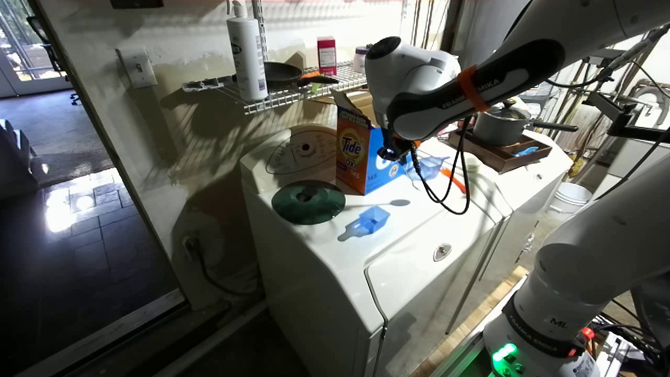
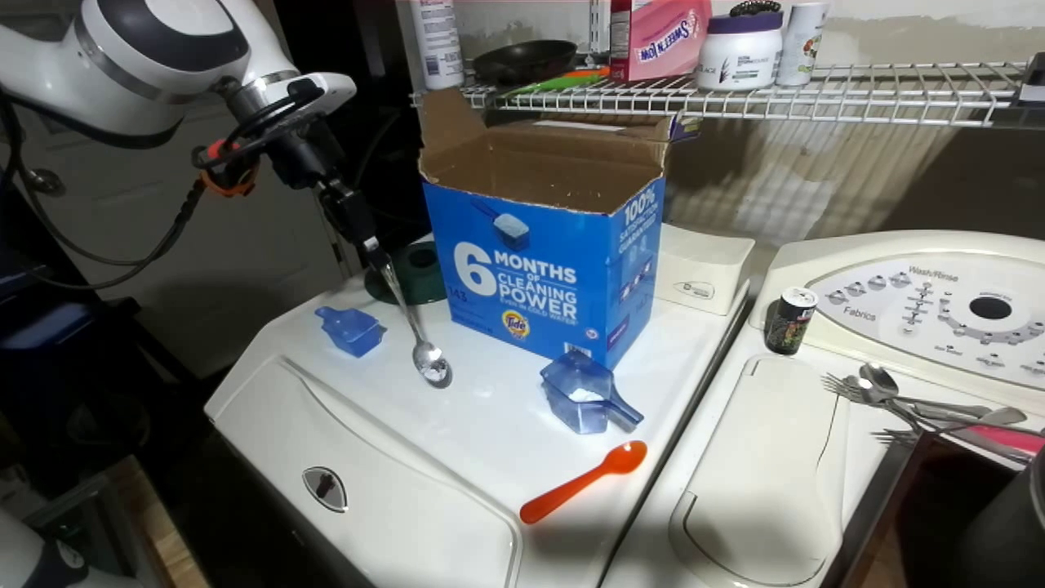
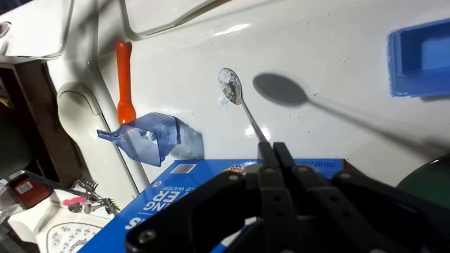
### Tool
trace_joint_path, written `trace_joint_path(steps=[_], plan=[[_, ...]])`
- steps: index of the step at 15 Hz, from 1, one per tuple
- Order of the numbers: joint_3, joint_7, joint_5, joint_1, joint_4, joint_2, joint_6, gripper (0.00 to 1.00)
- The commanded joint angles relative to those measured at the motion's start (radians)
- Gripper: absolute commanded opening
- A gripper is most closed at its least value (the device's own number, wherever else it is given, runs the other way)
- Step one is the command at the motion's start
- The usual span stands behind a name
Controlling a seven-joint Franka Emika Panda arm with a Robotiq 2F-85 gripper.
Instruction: Transfer a spoonful of contents from the blue box to the right scoop
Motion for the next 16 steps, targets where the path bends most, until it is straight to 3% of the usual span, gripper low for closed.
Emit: trace_joint_path(steps=[1, 8, 16], plan=[[0.029, 0.053, -0.056, 0.006, 0.006, 0.052, 0.015, 0.01], [0.026, 0.134, -0.176, 0.026, 0.016, 0.152, 0.053, 0.01], [-0.005, 0.173, -0.235, 0.049, 0.043, 0.249, 0.098, 0.01]])
